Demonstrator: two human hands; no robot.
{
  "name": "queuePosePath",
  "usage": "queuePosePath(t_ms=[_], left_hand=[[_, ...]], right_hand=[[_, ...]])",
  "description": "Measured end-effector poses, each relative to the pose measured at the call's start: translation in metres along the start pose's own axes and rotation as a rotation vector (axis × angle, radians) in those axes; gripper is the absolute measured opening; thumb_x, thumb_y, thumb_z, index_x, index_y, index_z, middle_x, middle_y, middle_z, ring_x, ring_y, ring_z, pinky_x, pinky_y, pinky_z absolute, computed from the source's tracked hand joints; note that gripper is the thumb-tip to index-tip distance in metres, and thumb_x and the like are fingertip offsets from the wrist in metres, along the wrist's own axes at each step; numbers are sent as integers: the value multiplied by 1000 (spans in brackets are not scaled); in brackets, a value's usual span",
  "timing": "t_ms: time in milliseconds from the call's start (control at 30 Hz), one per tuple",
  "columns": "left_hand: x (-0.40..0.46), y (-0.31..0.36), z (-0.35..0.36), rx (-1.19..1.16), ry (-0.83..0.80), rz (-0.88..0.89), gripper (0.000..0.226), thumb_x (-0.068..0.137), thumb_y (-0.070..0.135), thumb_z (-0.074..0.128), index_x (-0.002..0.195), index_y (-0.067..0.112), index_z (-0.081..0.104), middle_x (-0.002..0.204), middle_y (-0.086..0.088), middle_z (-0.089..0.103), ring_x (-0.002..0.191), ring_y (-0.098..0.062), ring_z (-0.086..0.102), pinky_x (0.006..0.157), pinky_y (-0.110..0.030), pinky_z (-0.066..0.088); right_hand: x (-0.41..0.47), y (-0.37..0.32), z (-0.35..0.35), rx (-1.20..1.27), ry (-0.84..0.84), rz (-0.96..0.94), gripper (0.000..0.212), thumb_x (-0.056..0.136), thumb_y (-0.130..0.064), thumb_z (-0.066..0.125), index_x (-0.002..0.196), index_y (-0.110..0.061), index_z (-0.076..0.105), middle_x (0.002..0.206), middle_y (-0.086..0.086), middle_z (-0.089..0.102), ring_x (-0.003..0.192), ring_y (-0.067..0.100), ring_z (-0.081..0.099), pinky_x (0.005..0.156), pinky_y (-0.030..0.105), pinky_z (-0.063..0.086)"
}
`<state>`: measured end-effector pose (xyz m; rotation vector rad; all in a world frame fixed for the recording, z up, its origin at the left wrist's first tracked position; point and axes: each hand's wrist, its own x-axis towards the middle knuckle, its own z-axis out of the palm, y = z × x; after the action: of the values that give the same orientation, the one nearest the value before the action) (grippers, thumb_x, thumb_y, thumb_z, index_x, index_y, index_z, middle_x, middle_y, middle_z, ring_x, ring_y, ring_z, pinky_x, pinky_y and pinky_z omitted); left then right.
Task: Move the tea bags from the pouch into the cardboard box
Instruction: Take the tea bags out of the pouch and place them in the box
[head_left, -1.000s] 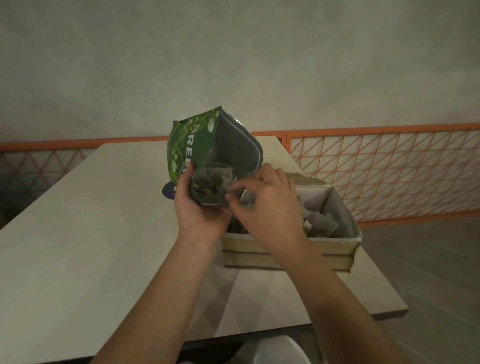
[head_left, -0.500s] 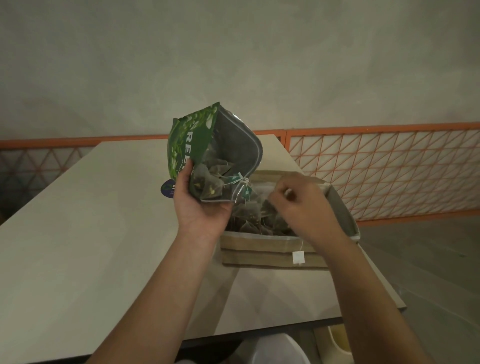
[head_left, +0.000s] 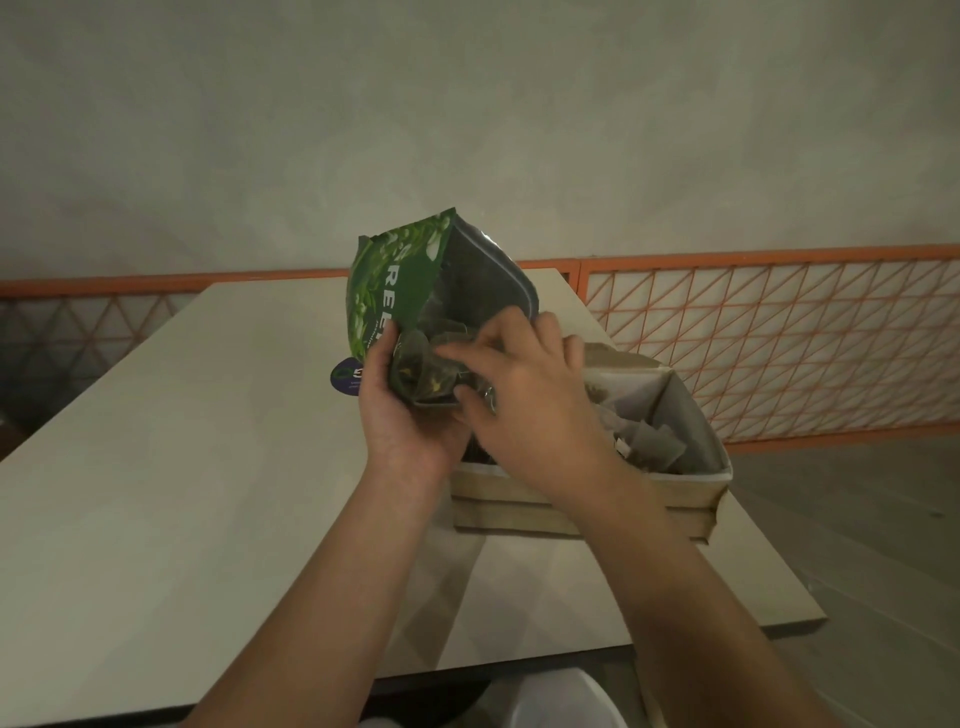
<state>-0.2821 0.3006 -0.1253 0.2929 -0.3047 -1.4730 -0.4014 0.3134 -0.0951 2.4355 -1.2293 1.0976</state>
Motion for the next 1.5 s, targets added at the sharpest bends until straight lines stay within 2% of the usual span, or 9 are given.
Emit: queuePosePath(t_ms=[167,333,433,600,700,867,1033,1300,1500], left_hand=[[-3,4,1,-2,20,6,63,97,47,53,147,9,53,155,-15,47,144,-29,46,121,-38,33],[-3,7,3,-12,23,65,54,98,45,52,142,14,59,147,-16,57,137,-32,53,108,-40,49],[-1,8,0,-33,5,66,54,98,44,53,144,16,58,149,-14,55,140,-34,50,113,-44,44],[3,8,-3,-61,-49,60,58,95,41,59,147,17,55,155,-11,49,144,-33,45,117,-47,38],[5,6,-2,-53,-73,57,59,94,42,59,148,17,54,156,-12,47,145,-34,44,118,-48,36],[4,5,1,-35,-61,72,58,94,42,58,147,17,54,155,-11,49,143,-33,47,115,-46,41],[1,5,6,-40,-63,66,56,96,42,55,145,16,57,150,-12,55,138,-34,52,99,-46,55],[5,3,3,-19,-55,61,58,93,41,59,145,16,56,153,-13,52,141,-35,48,116,-49,40],[4,2,5,-23,-49,59,55,95,42,58,144,16,58,151,-13,54,140,-34,50,112,-48,45]], right_hand=[[3,-1,8,47,41,56,8,83,-36,68,90,-35,73,99,-8,54,96,19,45,77,34,28],[3,12,-27,769,113,370,3,92,-29,64,90,-27,62,94,-15,62,90,3,58,79,23,48],[-3,30,-47,949,212,552,10,94,-28,60,90,-18,59,94,-2,69,87,14,65,77,28,54],[-22,65,-41,612,26,659,11,89,-24,67,86,-19,58,87,-4,66,72,11,63,58,24,52],[-28,72,-28,417,-116,624,11,86,-22,71,92,-24,62,96,-13,60,87,13,61,69,27,51],[-25,57,-18,332,6,419,18,87,-16,67,104,-23,69,103,-12,56,104,19,53,90,44,47],[-23,49,-7,346,-148,337,23,92,-34,62,115,-36,67,110,-18,68,108,18,57,101,43,34],[-21,46,-7,478,76,369,10,94,-32,58,96,-39,65,72,-24,56,78,8,56,86,57,46],[-20,46,-16,685,-88,454,14,97,-29,57,102,-27,70,59,-7,55,51,6,46,59,28,46]])
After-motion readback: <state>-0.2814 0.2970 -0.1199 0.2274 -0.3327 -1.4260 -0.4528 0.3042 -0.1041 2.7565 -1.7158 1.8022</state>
